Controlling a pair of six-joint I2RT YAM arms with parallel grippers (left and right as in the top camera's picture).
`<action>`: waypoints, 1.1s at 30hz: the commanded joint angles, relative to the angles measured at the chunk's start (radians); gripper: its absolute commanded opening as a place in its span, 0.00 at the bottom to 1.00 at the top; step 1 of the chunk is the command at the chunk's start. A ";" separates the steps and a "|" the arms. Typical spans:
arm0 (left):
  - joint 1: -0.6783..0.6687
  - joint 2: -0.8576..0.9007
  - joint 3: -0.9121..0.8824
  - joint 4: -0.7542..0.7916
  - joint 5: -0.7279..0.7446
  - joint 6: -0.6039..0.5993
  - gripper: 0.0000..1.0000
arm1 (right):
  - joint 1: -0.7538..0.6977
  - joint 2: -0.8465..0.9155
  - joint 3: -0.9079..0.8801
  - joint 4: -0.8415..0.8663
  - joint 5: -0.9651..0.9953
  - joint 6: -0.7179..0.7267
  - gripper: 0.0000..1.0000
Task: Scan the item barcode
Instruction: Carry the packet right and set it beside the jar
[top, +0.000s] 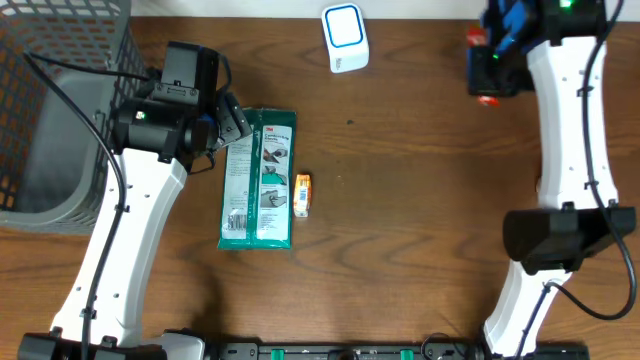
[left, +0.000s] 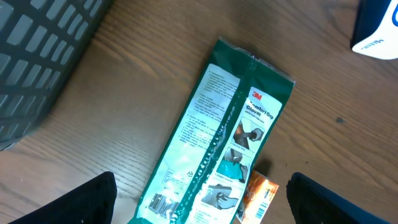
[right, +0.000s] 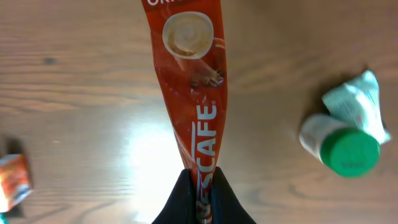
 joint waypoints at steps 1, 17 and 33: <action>0.003 -0.004 0.008 -0.003 -0.013 0.006 0.88 | -0.067 0.014 -0.124 0.013 0.007 -0.014 0.01; 0.003 -0.004 0.008 -0.003 -0.013 0.006 0.88 | -0.194 0.014 -0.698 0.478 0.120 -0.014 0.02; 0.003 -0.004 0.008 -0.003 -0.013 0.006 0.88 | -0.227 0.014 -0.782 0.550 0.093 -0.014 0.60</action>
